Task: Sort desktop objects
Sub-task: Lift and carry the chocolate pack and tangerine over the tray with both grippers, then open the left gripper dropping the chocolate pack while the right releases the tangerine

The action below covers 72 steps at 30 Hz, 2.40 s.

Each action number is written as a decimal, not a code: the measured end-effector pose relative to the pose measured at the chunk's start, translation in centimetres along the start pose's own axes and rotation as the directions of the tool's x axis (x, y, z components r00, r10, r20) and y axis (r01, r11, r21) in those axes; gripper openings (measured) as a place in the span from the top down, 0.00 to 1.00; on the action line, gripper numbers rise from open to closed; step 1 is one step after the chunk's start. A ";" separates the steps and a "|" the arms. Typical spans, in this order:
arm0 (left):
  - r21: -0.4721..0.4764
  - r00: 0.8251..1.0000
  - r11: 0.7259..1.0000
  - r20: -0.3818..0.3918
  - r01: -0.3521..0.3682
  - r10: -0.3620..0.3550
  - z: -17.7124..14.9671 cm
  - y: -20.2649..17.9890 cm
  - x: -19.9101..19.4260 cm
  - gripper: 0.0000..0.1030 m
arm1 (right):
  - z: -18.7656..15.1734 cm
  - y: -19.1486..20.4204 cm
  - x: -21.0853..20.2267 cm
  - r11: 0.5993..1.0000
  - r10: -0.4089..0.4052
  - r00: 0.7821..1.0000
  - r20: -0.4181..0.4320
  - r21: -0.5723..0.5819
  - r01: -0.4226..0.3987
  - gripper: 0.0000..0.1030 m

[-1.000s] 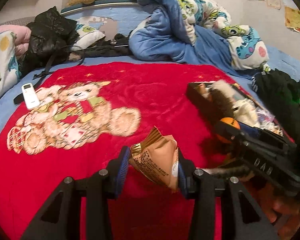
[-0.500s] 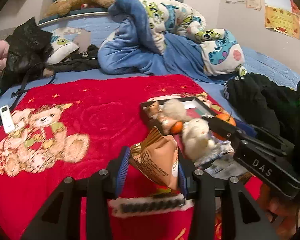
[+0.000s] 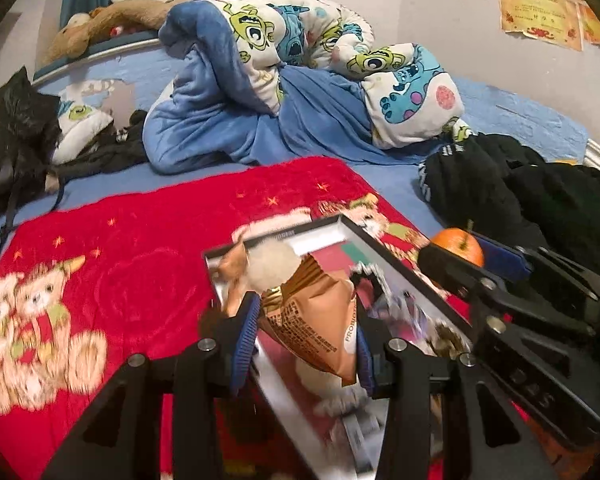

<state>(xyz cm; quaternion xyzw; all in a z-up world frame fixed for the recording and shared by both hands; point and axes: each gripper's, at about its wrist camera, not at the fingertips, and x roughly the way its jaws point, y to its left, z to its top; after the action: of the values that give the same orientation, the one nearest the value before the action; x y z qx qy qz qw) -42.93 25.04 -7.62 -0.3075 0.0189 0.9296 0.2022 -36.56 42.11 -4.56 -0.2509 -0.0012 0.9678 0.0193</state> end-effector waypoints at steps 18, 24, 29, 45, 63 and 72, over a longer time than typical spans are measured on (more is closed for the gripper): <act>0.033 0.992 0.999 -0.119 -0.028 0.032 -1.9 0.6 10.1 0.60 | -2.6 -3.9 9.7 0.987 0.158 0.963 -0.219 0.075 -0.145 0.65; 0.037 0.994 0.999 -0.105 -0.036 0.039 -2.2 0.5 10.2 0.60 | -3.3 -2.5 11.3 0.996 0.069 0.951 -0.303 -0.024 -0.080 0.65; 0.050 0.994 0.998 -0.097 -0.047 0.052 -2.3 0.1 10.1 0.60 | -3.3 -2.8 11.2 0.997 0.075 0.949 -0.305 -0.011 -0.083 0.65; 0.030 0.994 0.999 -0.104 -0.023 0.026 -2.3 0.6 10.0 0.60 | -3.4 -2.9 11.4 0.997 0.068 0.947 -0.315 -0.004 -0.073 0.64; 0.037 0.995 0.999 -0.089 -0.037 0.040 -2.3 0.6 9.8 0.59 | -3.4 -2.9 11.4 0.997 0.078 0.947 -0.311 0.009 -0.079 0.63; -0.004 0.994 0.998 -0.089 -0.065 0.064 -2.2 1.3 9.6 0.39 | -3.3 -3.7 11.3 0.996 0.082 0.950 -0.302 0.055 -0.069 0.52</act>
<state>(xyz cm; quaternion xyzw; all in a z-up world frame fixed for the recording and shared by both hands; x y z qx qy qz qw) -49.19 27.02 -15.08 -0.3484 0.0344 0.9212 0.1699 -44.64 46.20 -12.90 -0.3962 0.0325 0.9175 -0.0122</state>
